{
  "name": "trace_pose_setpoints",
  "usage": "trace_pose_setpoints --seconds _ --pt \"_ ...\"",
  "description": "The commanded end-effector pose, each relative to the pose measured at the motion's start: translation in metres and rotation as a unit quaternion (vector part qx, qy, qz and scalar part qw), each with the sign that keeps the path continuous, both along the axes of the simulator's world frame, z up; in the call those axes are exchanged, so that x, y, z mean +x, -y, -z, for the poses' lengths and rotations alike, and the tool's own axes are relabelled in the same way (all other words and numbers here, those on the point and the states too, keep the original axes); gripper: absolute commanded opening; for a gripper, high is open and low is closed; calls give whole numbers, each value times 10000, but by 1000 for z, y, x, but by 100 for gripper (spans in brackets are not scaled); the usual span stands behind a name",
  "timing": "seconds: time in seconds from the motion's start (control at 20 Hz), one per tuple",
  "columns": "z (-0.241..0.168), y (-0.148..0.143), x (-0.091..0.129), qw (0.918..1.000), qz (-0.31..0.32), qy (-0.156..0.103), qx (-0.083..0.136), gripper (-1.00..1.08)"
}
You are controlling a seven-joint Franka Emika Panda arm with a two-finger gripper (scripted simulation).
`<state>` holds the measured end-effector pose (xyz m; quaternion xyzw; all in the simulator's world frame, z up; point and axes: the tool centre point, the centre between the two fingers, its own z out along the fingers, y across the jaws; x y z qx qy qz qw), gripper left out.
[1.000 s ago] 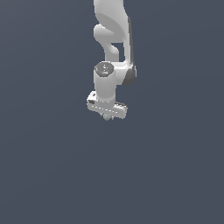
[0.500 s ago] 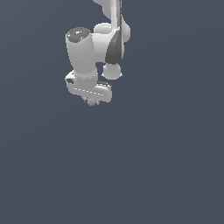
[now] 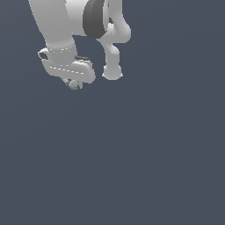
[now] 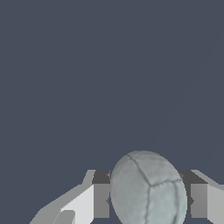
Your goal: Pick up the object and move it to a goal position.
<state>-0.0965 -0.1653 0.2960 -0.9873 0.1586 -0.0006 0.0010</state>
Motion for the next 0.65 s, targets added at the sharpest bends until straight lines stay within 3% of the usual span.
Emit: trace_pose_setpoints --seconds 0.0,0.6 --pt "-18 13 -2 10000 -5 -6 0 -100" --pt "-53 39 -4 10000 -7 -7 -6 -100"
